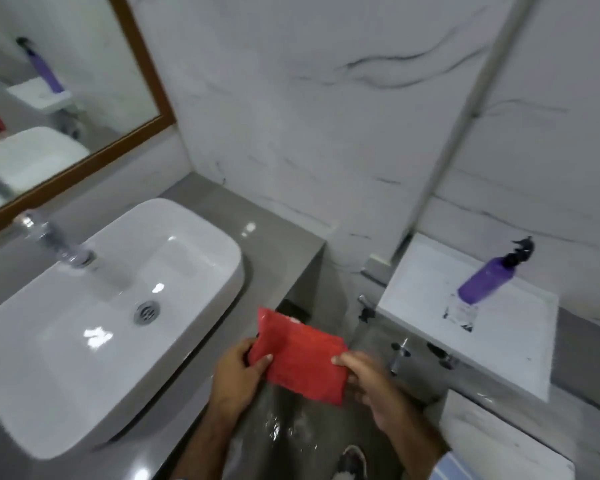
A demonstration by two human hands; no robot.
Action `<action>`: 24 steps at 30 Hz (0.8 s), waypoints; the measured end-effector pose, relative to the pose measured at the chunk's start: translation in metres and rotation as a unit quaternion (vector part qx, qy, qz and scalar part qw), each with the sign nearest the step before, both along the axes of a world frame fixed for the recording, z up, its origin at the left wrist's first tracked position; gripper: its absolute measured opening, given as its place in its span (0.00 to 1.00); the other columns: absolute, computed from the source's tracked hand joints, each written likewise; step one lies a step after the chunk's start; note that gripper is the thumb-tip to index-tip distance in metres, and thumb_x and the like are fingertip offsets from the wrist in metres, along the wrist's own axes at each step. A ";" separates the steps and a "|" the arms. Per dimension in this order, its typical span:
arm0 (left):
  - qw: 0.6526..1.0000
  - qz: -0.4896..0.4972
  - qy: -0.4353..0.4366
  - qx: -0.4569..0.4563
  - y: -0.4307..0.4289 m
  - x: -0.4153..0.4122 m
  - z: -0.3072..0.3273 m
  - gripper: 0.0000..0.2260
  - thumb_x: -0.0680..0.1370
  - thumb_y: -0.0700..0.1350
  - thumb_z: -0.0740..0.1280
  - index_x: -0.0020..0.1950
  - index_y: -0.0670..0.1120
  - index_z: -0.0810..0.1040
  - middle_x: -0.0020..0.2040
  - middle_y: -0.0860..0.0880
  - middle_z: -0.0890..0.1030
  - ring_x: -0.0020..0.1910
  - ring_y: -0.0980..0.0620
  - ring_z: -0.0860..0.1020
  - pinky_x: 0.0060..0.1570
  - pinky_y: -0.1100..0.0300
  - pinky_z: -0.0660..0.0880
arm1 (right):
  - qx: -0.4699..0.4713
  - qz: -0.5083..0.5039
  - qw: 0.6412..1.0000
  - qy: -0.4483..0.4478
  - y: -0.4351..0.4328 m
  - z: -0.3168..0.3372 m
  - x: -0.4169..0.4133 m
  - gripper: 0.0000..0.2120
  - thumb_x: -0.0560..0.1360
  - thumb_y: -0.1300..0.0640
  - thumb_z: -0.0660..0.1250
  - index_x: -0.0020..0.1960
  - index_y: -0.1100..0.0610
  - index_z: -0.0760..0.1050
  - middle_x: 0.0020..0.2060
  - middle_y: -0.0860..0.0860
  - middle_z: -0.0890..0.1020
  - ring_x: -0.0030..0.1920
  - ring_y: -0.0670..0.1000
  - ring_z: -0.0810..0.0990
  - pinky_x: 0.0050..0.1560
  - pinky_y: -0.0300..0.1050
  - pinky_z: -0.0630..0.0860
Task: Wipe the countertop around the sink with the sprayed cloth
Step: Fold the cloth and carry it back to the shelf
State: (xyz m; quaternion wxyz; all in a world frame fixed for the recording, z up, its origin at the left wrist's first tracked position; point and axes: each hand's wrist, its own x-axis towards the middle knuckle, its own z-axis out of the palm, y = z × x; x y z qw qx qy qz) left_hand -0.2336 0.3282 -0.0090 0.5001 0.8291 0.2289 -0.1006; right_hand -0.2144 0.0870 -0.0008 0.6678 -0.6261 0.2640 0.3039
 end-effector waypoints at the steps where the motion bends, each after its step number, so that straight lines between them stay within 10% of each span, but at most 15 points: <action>1: 0.998 -0.045 -0.028 0.041 -0.016 0.025 0.011 0.13 0.74 0.45 0.78 0.58 0.51 0.85 0.52 0.51 0.88 0.49 0.51 0.84 0.54 0.54 0.78 | -0.008 -0.019 1.000 -0.009 -0.016 0.005 0.006 0.03 0.74 0.58 0.74 0.48 0.55 0.83 0.44 0.55 0.84 0.46 0.55 0.81 0.45 0.49 0.78; 10: 0.864 -0.402 -0.217 0.214 -0.232 0.224 0.060 0.13 0.81 0.40 0.65 0.64 0.46 0.80 0.57 0.43 0.80 0.56 0.41 0.79 0.56 0.49 0.77 | 0.037 -0.148 0.988 0.012 -0.136 0.007 0.066 0.11 0.76 0.61 0.75 0.57 0.58 0.80 0.44 0.55 0.91 0.44 0.57 0.91 0.36 0.41 0.84; 20: 0.778 -0.545 -0.083 0.302 -0.329 0.309 0.009 0.13 0.82 0.40 0.63 0.65 0.44 0.77 0.63 0.40 0.80 0.64 0.38 0.78 0.63 0.49 0.73 | 0.102 -0.266 0.956 0.069 -0.174 -0.038 0.125 0.11 0.77 0.62 0.75 0.58 0.66 0.80 0.45 0.62 0.90 0.45 0.59 0.91 0.39 0.45 0.87; 24: 0.788 -0.565 -0.003 0.245 -0.319 0.304 -0.008 0.29 0.83 0.39 0.61 0.84 0.48 0.58 0.80 0.41 0.67 0.77 0.41 0.70 0.76 0.51 0.69 | -0.093 -0.174 0.980 0.018 -0.191 -0.044 0.121 0.07 0.77 0.55 0.75 0.49 0.59 0.83 0.37 0.55 0.90 0.35 0.56 0.89 0.36 0.50 0.86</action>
